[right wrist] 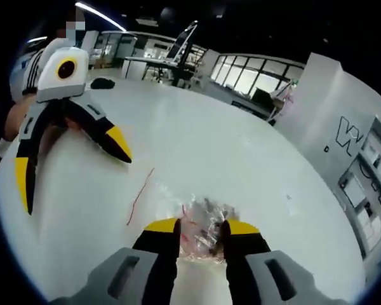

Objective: Open the resealable bag by pulling the two sides of the seal apart until the entire bag opening is separated and visibly accessible.

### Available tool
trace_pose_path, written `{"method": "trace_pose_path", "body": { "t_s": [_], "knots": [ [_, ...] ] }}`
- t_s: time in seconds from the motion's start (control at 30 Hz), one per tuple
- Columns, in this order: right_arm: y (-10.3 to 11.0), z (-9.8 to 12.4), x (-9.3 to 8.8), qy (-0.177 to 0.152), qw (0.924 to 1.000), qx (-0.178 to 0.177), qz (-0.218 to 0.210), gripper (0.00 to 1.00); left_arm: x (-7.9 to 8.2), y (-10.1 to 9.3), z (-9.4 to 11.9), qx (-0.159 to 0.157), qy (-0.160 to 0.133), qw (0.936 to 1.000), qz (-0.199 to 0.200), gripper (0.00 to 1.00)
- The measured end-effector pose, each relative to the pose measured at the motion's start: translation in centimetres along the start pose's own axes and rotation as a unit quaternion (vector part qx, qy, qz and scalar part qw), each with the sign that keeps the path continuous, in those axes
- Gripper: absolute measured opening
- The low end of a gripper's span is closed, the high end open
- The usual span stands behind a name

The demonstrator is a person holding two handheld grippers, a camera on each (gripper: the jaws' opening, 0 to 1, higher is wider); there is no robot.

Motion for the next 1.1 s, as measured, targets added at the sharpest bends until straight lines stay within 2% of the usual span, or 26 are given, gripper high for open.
{"method": "trace_pose_path", "body": {
  "t_s": [0.13, 0.37, 0.67, 1.1],
  "knots": [
    [-0.31, 0.04, 0.02, 0.006, 1.0000, 0.001, -0.006, 0.16, -0.02, 0.02, 0.02, 0.000, 0.000, 1.0000, -0.001, 0.83],
    [-0.26, 0.15, -0.10, -0.003, 0.9997, 0.006, -0.025, 0.12, -0.02, 0.08, 0.02, 0.001, 0.001, 1.0000, -0.002, 0.83],
    [0.05, 0.77, -0.57, -0.042, 0.9955, 0.010, -0.084, 0.03, -0.05, -0.01, 0.00, 0.003, 0.002, 1.0000, -0.004, 0.82],
    [0.42, 0.93, -0.88, -0.057, 0.9941, 0.004, -0.092, 0.01, -0.12, -0.11, -0.09, 0.003, 0.002, 1.0000, -0.004, 0.82]
  ]
}}
Point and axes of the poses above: the point that each gripper's makers call its tool centre point, and the gripper's own axes: z roughly backward along the fingers, y roughly to its left, x roughly out of its top, the point moved 7 cm from there along z, roughly backward along the fingers, and after that the axes turned 13 degrees about x, right-handed, at the moved point
